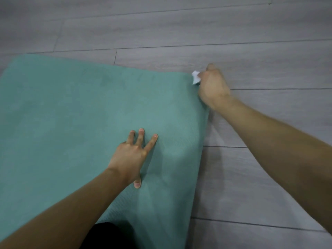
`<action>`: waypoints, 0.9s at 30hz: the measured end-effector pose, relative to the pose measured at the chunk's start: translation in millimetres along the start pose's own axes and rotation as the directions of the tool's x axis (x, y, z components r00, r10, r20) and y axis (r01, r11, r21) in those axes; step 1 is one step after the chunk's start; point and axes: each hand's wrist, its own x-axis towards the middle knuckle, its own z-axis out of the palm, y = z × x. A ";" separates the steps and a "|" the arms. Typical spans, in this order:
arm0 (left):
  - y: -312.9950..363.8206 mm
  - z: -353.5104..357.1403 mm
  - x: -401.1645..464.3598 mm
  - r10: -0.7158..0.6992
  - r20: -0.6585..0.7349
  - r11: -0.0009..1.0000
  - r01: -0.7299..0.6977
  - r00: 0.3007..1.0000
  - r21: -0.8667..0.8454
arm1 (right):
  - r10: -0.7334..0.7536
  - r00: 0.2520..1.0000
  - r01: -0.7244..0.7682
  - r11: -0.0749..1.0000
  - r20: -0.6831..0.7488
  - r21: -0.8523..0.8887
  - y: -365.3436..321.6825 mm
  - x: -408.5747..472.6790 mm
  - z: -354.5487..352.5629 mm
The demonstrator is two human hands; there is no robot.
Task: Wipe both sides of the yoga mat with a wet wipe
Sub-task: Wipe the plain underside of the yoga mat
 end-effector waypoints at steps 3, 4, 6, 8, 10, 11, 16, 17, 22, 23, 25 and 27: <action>-0.3 0.3 0.8 0.003 -0.006 1.000 -0.003 1.000 0.006 | -0.376 0.900 0.345 0.924 0.222 0.167 -51.4 -69.9 14.2; -0.4 0.8 1.0 0.005 -0.005 1.000 -0.005 1.000 0.014 | -0.522 0.808 0.468 0.850 0.274 0.242 -62.8 -93.1 18.1; -0.8 1.1 0.9 0.008 -0.003 1.000 -0.008 1.000 0.019 | -0.674 0.673 0.611 0.739 0.305 0.284 -65.8 -103.9 15.6; -0.7 1.8 0.9 0.004 -0.009 1.000 -0.004 1.000 0.013 | -0.565 0.796 0.537 0.824 0.215 0.178 -48.2 -73.0 8.0; -0.6 3.9 1.8 0.003 -0.007 1.000 -0.003 1.000 0.011 | -0.304 0.950 0.301 0.952 0.072 0.051 -16.4 -31.6 2.3; -0.3 4.0 1.8 0.000 -0.003 1.000 0.000 1.000 0.010 | -0.177 0.984 0.177 0.984 0.021 -0.003 -2.4 -17.9 0.2; -1.6 1.0 3.9 -0.019 0.001 1.000 0.019 1.000 0.006 | -0.324 0.924 0.324 0.945 0.205 0.035 -33.2 -66.7 4.0; -2.2 0.5 4.2 -0.024 -0.001 1.000 0.024 1.000 0.001 | -0.362 0.902 0.351 0.932 0.235 0.091 -41.0 -85.2 4.3; -5.9 4.1 1.1 -0.065 -0.052 0.995 0.061 0.997 -0.078 | -0.100 0.993 0.055 0.846 0.056 0.530 -45.0 -154.3 -2.9; -6.9 6.8 -1.6 -0.084 -0.064 0.989 0.076 0.994 -0.123 | -0.055 0.997 0.019 0.824 0.047 0.566 -42.9 -164.0 -3.5; -4.9 16.4 -9.0 -0.129 -0.120 0.952 0.089 0.984 -0.293 | 0.009 0.999 -0.033 0.799 0.043 0.600 -38.8 -177.9 -3.0; 10.2 32.5 -16.4 -0.235 -0.312 0.827 0.021 0.920 -0.561 | 0.084 0.995 -0.095 0.771 0.048 0.630 -35.6 -185.3 -3.9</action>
